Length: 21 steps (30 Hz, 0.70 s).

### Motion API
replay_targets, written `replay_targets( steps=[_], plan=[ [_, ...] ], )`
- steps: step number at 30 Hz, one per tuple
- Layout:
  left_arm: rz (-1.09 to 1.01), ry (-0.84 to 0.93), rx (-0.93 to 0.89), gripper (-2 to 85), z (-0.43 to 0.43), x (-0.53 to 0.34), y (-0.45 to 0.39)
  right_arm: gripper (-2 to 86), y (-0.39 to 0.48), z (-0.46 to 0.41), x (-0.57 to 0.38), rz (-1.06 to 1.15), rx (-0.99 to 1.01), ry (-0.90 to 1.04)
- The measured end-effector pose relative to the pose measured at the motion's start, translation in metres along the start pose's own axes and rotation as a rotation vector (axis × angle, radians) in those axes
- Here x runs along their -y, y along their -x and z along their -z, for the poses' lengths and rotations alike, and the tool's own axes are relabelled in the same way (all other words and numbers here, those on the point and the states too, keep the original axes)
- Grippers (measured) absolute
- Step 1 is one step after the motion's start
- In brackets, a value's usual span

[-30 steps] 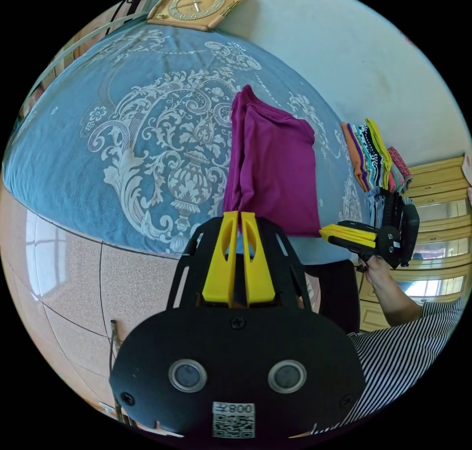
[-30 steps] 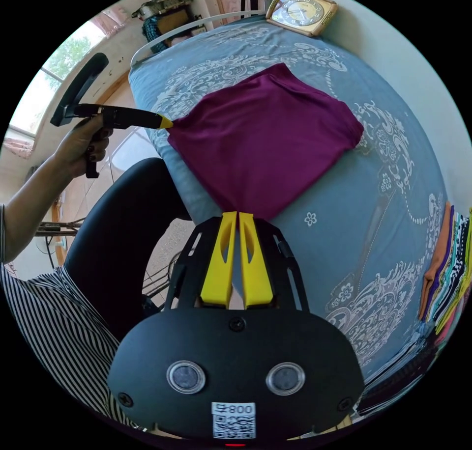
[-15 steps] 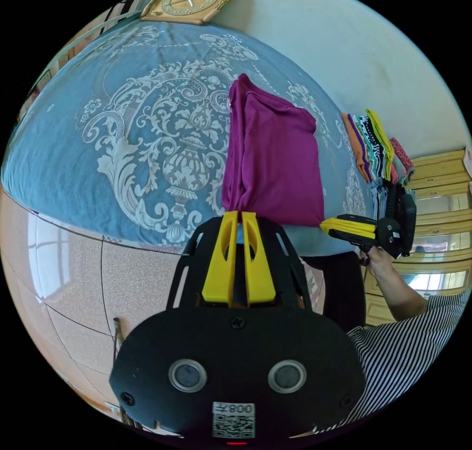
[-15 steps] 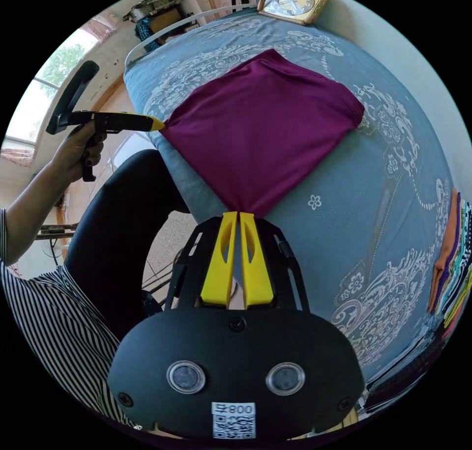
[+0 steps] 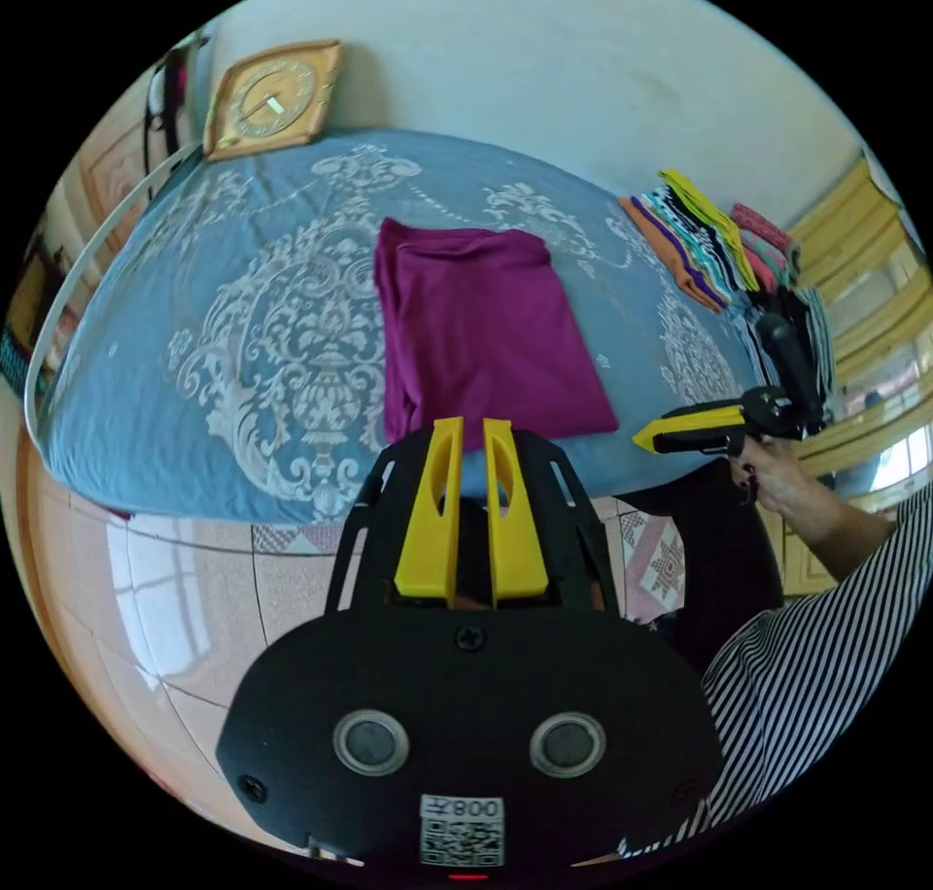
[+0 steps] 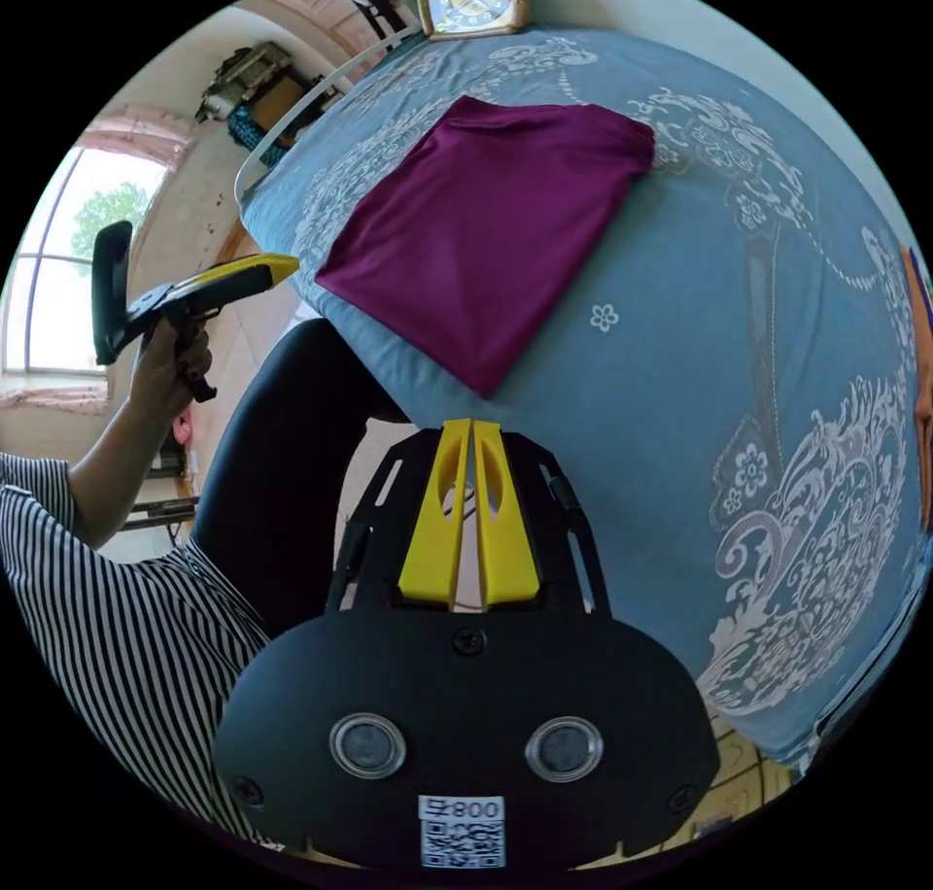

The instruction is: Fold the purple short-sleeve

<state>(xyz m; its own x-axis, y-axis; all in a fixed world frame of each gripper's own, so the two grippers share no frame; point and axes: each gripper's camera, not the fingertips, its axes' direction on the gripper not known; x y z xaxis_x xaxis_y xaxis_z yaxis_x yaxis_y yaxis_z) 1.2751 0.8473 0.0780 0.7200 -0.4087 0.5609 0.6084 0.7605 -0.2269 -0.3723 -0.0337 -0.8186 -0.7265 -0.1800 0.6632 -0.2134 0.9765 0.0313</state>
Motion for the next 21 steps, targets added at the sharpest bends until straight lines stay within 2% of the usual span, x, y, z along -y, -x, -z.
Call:
replay_targets(
  steps=[7, 11, 15, 21],
  plan=[
    [-0.322, 0.085, -0.108, 4.6, -0.027, 0.045, -0.101, 0.5, -0.024, -0.033, -0.021, -0.101, 0.099, -0.035],
    [-0.476, 0.186, -0.020, 4.7, -0.051, 0.061, -0.149, 1.3, -0.031, -0.054, -0.027, -0.129, 0.150, -0.044],
    [-0.503, 0.199, 0.061, 3.1, -0.058, 0.070, -0.170, 3.0, -0.043, -0.082, -0.037, -0.186, 0.253, -0.053],
    [-0.449, 0.183, -0.035, 2.4, -0.057, 0.085, -0.182, 5.3, -0.060, -0.122, -0.050, -0.264, 0.420, -0.086]
  ],
)
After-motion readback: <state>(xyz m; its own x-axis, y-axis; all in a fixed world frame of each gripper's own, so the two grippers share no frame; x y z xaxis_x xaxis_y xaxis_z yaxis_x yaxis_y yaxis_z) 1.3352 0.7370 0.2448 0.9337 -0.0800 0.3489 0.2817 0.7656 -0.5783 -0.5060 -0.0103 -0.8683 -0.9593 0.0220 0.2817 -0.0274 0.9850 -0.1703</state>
